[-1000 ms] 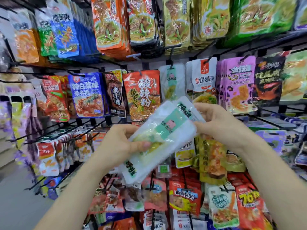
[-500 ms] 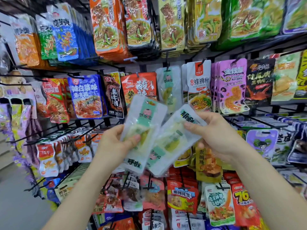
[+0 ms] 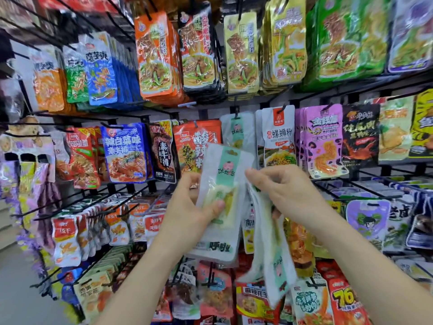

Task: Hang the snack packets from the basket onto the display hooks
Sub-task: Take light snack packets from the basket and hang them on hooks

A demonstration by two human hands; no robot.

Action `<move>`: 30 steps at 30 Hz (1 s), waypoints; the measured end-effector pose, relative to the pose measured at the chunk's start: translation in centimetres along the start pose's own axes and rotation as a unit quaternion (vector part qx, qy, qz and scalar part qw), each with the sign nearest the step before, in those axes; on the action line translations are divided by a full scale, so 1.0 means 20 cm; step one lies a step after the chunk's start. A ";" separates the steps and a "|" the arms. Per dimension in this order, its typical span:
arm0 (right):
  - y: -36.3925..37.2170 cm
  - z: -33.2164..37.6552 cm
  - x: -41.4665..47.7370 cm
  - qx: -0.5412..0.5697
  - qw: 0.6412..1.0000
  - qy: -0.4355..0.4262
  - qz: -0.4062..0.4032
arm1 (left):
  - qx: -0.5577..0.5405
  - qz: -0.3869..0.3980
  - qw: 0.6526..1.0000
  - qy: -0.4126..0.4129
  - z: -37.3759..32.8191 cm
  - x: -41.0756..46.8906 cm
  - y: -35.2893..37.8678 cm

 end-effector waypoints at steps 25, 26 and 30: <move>-0.19 0.04 0.29 -0.051 0.998 -0.043 0.009 | -0.042 -0.030 0.989 0.136 -0.38 0.41 0.08; -0.20 0.05 0.32 -0.062 0.997 -0.049 -0.003 | -0.048 -0.036 0.990 0.130 -0.39 0.44 0.08; -0.21 0.04 0.45 -0.081 0.995 -0.037 -0.050 | -0.080 -0.063 0.989 0.106 -0.42 0.54 0.12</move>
Point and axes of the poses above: each hand's wrist, its own x-axis towards the middle knuckle, its own y-axis out of the palm, z = x × y, the point moved 3 cm from there along x, towards the middle knuckle, and after that the axes turned 5 degrees about -y, right-handed, at the moved point
